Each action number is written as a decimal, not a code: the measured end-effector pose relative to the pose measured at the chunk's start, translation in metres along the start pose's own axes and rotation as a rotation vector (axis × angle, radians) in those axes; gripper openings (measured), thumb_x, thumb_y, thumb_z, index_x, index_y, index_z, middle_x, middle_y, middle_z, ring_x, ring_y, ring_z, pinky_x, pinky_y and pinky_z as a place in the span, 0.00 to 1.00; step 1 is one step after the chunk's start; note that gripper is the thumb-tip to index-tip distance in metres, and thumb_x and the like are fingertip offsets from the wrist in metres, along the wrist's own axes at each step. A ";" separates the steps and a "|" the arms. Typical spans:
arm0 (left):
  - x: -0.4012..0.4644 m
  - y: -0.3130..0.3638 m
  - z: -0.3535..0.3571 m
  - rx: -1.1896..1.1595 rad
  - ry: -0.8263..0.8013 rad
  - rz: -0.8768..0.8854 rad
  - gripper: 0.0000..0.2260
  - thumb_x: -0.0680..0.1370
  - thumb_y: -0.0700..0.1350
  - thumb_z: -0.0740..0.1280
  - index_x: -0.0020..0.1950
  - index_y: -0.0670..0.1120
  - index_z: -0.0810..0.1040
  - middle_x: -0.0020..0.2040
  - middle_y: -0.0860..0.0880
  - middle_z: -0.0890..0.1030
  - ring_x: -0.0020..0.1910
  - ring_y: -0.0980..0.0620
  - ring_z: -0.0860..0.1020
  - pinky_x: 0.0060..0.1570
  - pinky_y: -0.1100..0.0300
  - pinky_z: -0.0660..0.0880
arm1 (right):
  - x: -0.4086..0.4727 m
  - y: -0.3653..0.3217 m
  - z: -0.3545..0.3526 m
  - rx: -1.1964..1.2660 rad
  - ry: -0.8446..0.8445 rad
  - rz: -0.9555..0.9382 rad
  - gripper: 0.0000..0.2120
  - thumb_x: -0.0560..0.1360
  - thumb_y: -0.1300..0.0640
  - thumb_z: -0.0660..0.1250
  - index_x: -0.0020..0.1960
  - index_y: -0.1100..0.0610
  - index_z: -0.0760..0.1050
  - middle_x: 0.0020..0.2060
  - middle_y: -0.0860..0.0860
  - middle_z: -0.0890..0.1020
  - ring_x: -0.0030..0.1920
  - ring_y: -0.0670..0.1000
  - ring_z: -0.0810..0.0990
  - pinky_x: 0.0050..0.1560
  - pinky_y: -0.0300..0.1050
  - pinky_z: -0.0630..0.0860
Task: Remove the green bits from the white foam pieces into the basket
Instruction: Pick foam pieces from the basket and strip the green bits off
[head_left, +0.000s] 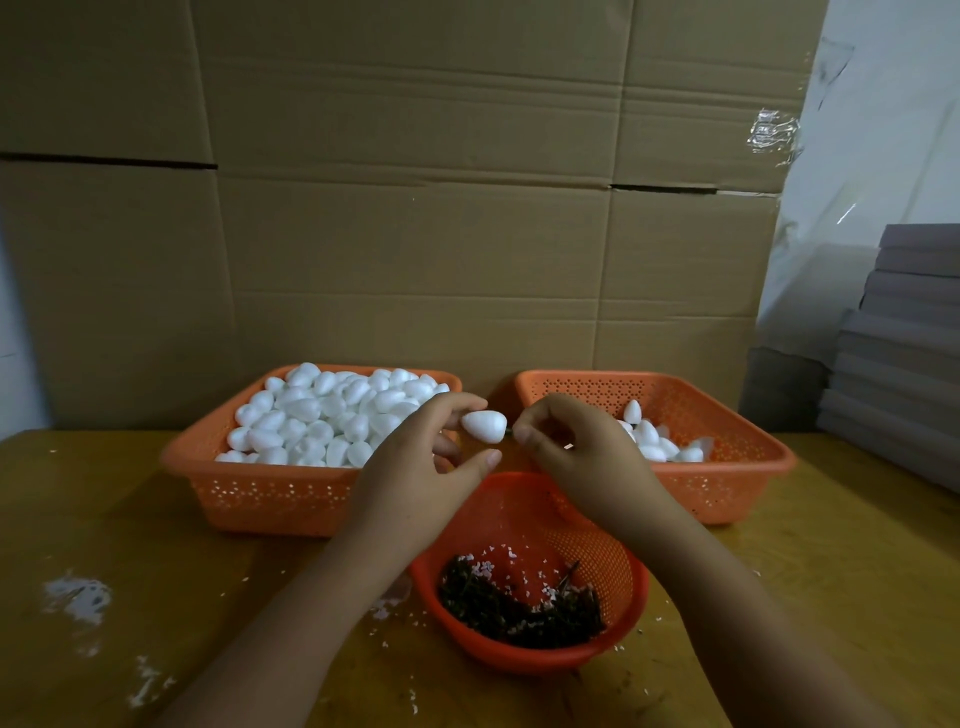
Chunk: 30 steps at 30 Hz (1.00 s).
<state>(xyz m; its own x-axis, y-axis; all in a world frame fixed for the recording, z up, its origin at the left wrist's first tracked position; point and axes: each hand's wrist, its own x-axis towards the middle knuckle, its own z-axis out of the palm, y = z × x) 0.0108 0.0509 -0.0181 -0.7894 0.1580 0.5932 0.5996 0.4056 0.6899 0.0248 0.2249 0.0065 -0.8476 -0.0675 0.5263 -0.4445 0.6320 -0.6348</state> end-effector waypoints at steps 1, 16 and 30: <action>0.000 0.000 0.000 0.001 -0.005 0.002 0.24 0.73 0.48 0.74 0.51 0.77 0.69 0.52 0.74 0.75 0.46 0.65 0.77 0.46 0.64 0.73 | 0.000 0.001 0.001 0.017 0.001 0.024 0.08 0.79 0.57 0.66 0.41 0.48 0.74 0.34 0.44 0.79 0.36 0.39 0.76 0.38 0.32 0.70; 0.001 -0.002 0.003 -0.025 -0.021 -0.017 0.14 0.74 0.51 0.72 0.53 0.67 0.73 0.50 0.67 0.79 0.46 0.61 0.79 0.50 0.52 0.79 | -0.001 0.001 0.005 -0.006 -0.055 0.096 0.13 0.82 0.52 0.59 0.43 0.58 0.74 0.35 0.51 0.79 0.36 0.49 0.75 0.43 0.49 0.72; 0.003 -0.001 0.001 -0.107 0.010 -0.023 0.17 0.73 0.49 0.75 0.52 0.68 0.73 0.52 0.71 0.77 0.46 0.61 0.79 0.46 0.65 0.75 | 0.000 -0.004 0.001 0.159 0.027 0.068 0.08 0.79 0.56 0.65 0.42 0.55 0.77 0.34 0.50 0.81 0.35 0.43 0.77 0.39 0.40 0.73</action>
<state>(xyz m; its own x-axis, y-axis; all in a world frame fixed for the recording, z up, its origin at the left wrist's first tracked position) 0.0078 0.0518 -0.0177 -0.8021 0.1410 0.5803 0.5924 0.3105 0.7434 0.0266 0.2219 0.0083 -0.8699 -0.0069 0.4931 -0.4288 0.5046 -0.7494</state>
